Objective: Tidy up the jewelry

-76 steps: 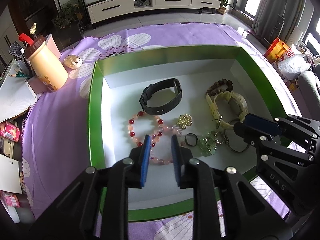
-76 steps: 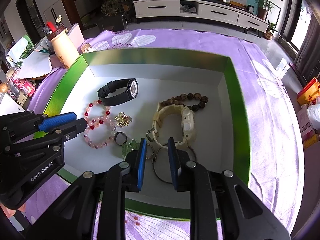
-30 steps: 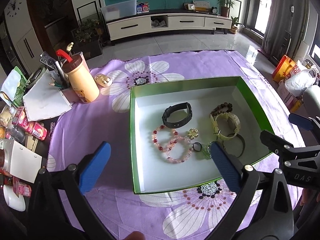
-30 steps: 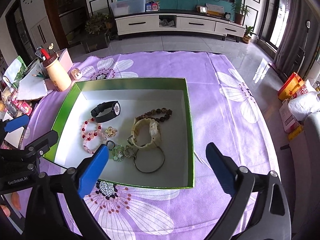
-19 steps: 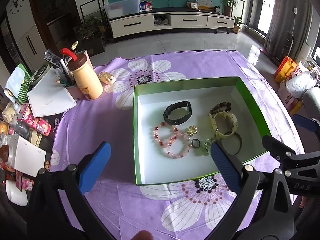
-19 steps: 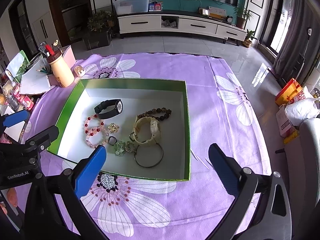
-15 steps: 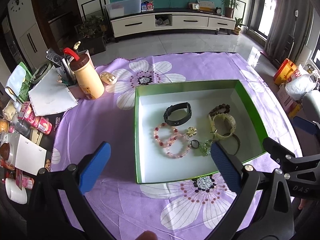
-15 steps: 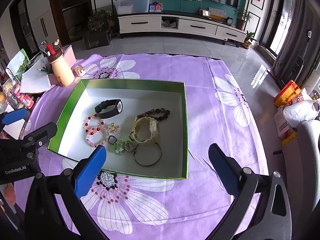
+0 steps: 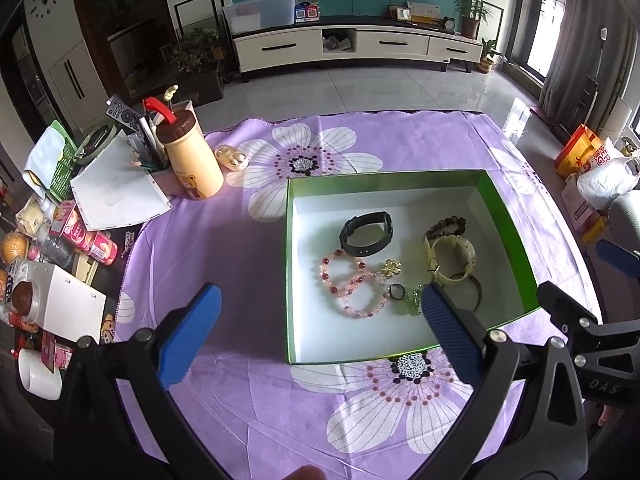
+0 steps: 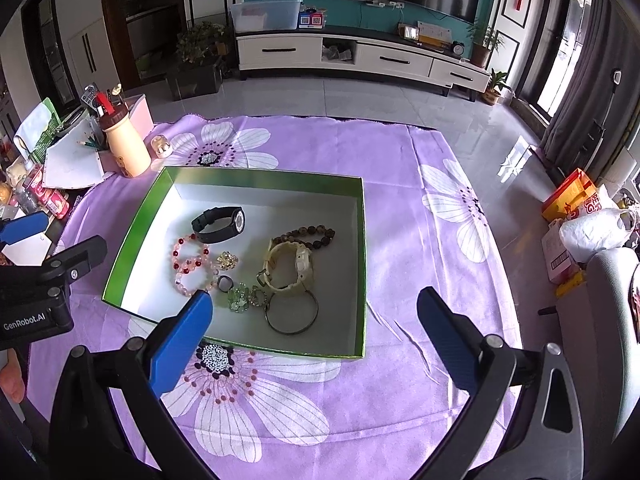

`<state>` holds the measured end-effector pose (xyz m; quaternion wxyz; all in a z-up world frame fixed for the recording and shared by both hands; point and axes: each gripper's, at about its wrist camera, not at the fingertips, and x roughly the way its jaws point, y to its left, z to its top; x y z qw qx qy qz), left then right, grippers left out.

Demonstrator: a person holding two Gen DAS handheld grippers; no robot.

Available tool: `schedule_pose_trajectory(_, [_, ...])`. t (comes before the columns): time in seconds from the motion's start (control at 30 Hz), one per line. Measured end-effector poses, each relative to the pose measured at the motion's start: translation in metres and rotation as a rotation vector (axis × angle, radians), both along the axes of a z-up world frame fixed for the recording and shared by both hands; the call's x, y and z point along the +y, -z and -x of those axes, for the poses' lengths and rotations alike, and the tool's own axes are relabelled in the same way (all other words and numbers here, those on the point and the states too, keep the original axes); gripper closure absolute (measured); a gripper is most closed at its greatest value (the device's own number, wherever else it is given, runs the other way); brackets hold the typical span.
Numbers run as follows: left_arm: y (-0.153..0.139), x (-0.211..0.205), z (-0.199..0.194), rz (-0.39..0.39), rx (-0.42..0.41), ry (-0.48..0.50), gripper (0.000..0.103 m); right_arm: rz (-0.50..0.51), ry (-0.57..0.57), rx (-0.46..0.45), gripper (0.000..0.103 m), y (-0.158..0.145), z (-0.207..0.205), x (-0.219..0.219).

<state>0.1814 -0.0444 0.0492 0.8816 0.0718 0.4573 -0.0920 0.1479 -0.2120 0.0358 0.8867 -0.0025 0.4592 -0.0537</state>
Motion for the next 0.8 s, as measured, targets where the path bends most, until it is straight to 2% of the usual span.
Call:
schedule_pose_trajectory(0.5, [0.014, 0.005, -0.006, 0.004, 0.03, -0.023, 0.002, -0.007, 0.012, 0.034, 0.001, 0.018, -0.009, 0.0])
schedule_pose_trajectory(0.8, [0.015, 0.009, -0.009, 0.012, 0.043, -0.031, 0.002, -0.011, 0.006, 0.031, 0.001, 0.018, -0.011, 0.003])
